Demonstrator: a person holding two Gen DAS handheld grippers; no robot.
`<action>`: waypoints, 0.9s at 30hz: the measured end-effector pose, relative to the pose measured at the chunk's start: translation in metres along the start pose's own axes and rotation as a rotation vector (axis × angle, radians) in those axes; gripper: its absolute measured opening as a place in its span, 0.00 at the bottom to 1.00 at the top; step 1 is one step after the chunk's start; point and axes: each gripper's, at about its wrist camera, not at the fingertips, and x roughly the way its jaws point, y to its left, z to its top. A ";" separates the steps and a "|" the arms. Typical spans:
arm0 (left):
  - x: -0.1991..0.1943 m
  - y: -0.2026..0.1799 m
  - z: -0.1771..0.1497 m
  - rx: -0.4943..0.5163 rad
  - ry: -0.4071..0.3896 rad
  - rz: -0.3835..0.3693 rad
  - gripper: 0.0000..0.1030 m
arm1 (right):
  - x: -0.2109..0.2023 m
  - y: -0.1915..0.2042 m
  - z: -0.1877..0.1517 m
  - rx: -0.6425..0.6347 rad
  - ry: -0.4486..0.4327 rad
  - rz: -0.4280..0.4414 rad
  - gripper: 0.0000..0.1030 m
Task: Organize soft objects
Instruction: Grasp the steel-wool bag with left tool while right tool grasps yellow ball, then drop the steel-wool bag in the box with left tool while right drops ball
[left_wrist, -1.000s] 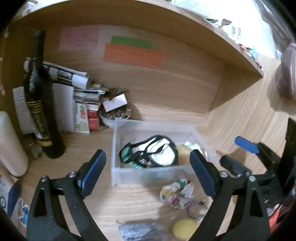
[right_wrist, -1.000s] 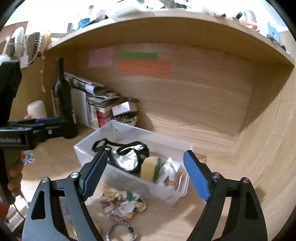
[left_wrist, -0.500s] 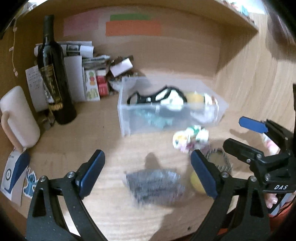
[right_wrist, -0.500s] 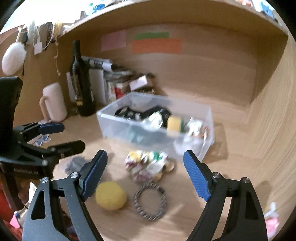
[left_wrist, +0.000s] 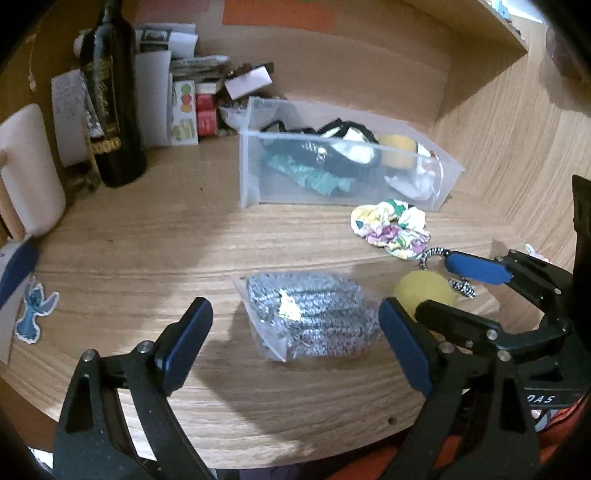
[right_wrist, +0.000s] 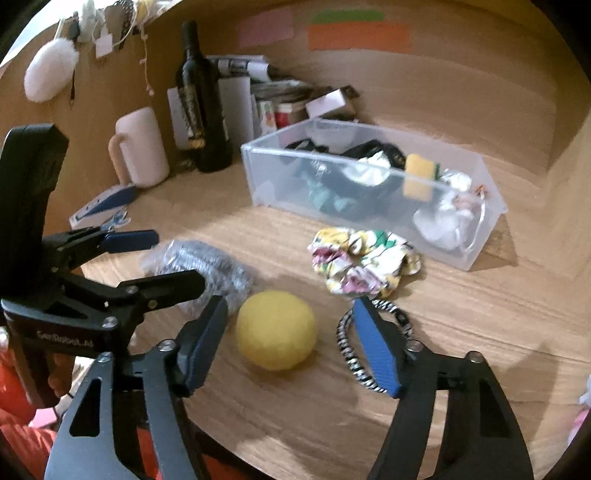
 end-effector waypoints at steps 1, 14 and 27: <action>0.002 -0.001 -0.001 0.006 0.008 -0.008 0.80 | 0.002 0.000 -0.001 -0.005 0.009 -0.004 0.57; 0.008 -0.008 0.005 0.022 -0.032 -0.063 0.39 | -0.010 -0.017 0.012 0.041 -0.050 -0.020 0.41; -0.021 -0.015 0.058 0.063 -0.189 -0.062 0.34 | -0.043 -0.051 0.051 0.068 -0.188 -0.121 0.41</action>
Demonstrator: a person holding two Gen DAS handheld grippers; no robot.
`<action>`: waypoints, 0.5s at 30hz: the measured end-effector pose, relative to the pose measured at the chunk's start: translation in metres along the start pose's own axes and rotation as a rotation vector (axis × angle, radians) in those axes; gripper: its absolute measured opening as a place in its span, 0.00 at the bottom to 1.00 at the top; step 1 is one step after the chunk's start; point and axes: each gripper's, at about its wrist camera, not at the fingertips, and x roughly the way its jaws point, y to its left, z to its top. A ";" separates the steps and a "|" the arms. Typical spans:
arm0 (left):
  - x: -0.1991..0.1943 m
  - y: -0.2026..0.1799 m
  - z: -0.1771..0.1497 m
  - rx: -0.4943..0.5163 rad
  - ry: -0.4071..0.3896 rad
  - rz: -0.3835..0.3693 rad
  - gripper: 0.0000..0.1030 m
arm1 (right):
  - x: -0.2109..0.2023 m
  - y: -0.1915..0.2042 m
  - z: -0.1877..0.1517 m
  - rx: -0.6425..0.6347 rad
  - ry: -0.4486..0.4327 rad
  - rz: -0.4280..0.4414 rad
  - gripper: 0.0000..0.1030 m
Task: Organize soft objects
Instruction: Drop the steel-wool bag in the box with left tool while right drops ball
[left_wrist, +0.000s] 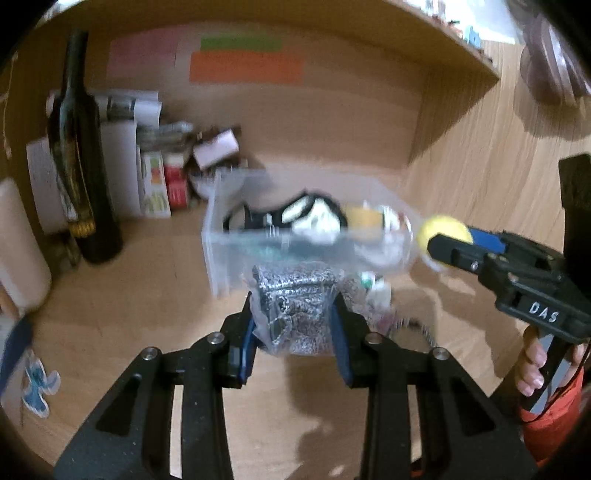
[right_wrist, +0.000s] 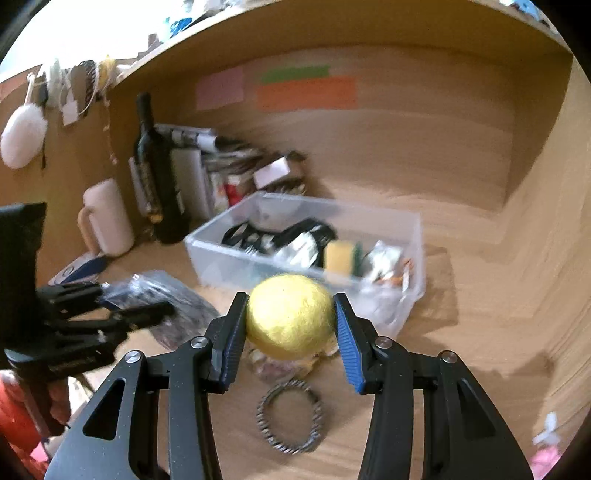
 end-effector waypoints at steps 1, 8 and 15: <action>-0.001 0.000 0.006 0.003 -0.013 0.001 0.34 | -0.001 -0.003 0.004 0.001 -0.010 -0.009 0.41; -0.001 0.000 0.044 0.017 -0.100 0.009 0.34 | -0.002 -0.016 0.028 0.002 -0.068 -0.050 0.41; 0.026 0.006 0.063 0.006 -0.071 0.007 0.34 | 0.014 -0.020 0.050 -0.019 -0.087 -0.063 0.41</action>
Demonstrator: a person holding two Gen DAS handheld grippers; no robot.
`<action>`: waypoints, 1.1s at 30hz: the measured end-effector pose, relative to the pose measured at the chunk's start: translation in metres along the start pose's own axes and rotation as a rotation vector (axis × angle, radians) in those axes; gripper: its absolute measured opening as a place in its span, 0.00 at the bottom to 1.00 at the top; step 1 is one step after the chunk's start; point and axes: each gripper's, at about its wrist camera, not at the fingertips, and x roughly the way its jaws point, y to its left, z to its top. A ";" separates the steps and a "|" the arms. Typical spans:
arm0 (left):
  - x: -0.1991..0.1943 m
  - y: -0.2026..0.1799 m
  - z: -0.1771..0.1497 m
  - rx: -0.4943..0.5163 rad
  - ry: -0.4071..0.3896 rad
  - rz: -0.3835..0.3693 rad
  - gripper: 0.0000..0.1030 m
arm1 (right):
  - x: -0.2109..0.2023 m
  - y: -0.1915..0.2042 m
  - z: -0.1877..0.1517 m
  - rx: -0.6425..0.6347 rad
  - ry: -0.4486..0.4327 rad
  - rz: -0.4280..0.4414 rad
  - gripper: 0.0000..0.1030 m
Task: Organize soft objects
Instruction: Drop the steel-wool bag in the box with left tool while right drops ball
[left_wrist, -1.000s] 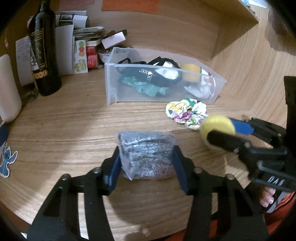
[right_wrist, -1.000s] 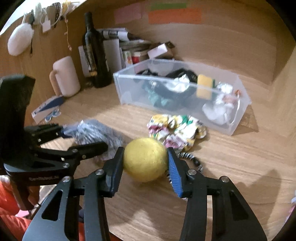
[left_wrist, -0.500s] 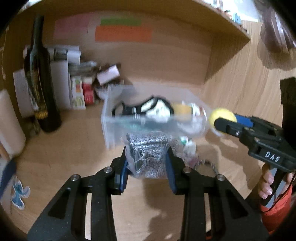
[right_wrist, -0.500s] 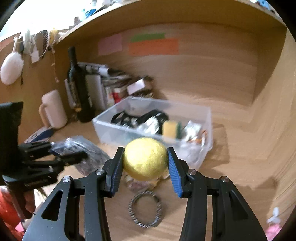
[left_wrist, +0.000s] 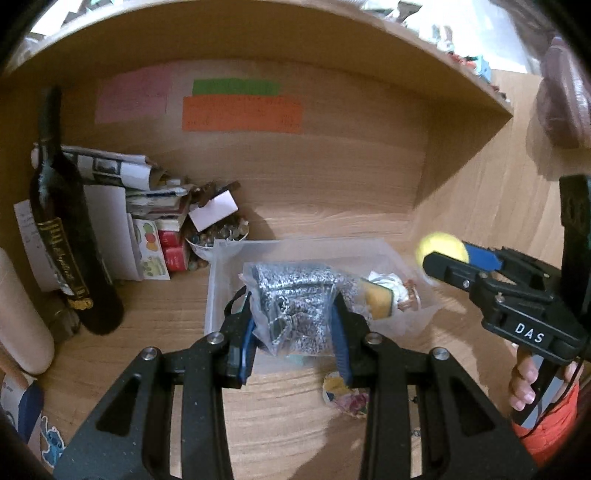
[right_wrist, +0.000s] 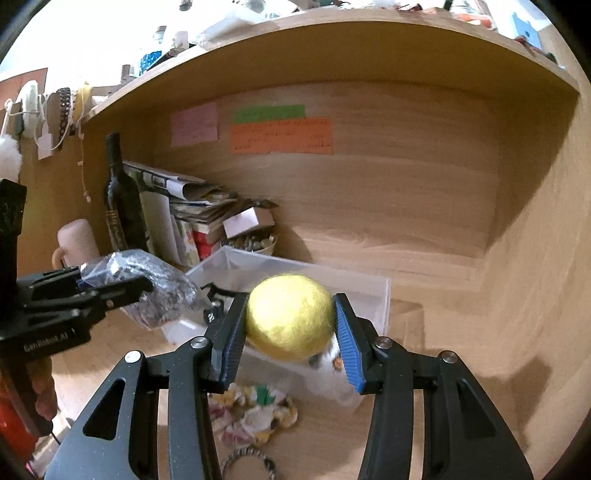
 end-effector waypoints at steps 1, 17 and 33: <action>0.007 0.002 0.001 -0.008 0.013 -0.003 0.34 | 0.003 0.000 0.001 -0.003 0.002 0.001 0.41; 0.071 0.017 -0.002 -0.038 0.116 0.045 0.34 | 0.082 -0.009 -0.016 0.082 0.185 0.053 0.41; 0.051 0.012 -0.001 -0.027 0.084 0.065 0.59 | 0.070 0.004 -0.010 -0.004 0.169 -0.021 0.65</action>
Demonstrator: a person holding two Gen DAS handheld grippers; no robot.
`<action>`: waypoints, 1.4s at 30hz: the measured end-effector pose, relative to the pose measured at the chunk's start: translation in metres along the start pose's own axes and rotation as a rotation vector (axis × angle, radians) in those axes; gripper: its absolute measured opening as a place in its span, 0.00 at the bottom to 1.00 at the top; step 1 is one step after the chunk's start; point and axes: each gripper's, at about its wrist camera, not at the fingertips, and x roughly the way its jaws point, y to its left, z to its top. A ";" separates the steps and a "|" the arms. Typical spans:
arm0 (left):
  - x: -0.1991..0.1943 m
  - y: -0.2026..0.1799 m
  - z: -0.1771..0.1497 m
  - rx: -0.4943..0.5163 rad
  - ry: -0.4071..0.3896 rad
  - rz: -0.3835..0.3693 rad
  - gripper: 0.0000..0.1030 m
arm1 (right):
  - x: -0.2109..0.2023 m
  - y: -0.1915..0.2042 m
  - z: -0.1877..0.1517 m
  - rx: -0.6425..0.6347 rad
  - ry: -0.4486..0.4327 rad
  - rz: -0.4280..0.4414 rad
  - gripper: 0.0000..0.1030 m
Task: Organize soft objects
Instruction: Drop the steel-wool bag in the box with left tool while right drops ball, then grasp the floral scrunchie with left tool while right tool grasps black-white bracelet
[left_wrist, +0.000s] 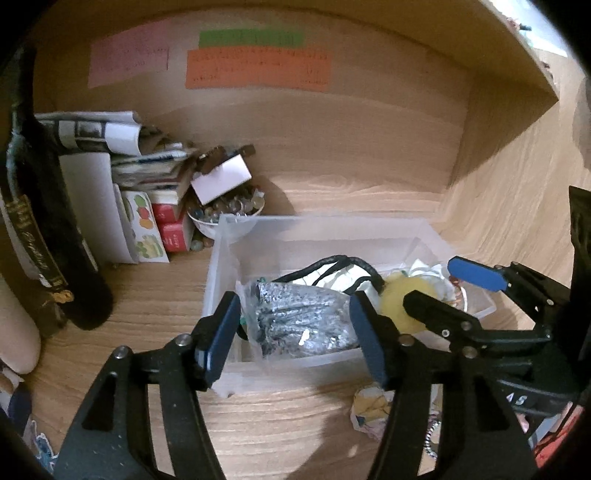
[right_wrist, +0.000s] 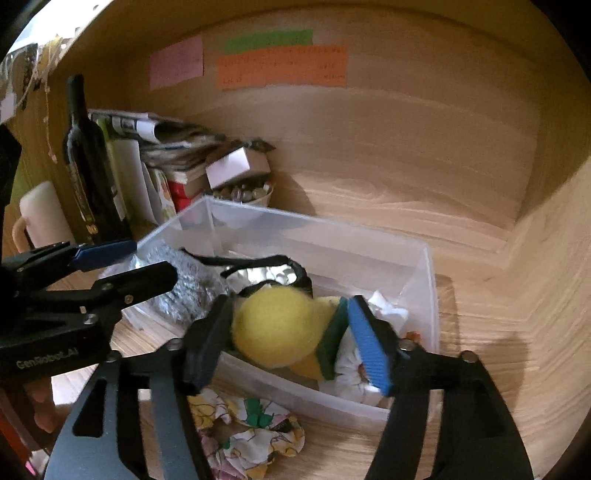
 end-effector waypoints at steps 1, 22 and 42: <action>-0.005 0.000 0.001 0.001 -0.006 -0.003 0.60 | -0.005 -0.002 0.001 0.005 -0.012 0.001 0.66; -0.047 -0.017 -0.040 0.048 0.022 0.000 0.94 | -0.066 -0.015 -0.050 0.023 0.018 -0.006 0.86; 0.001 -0.041 -0.093 0.014 0.237 -0.045 0.94 | -0.048 0.004 -0.117 0.004 0.174 0.061 0.31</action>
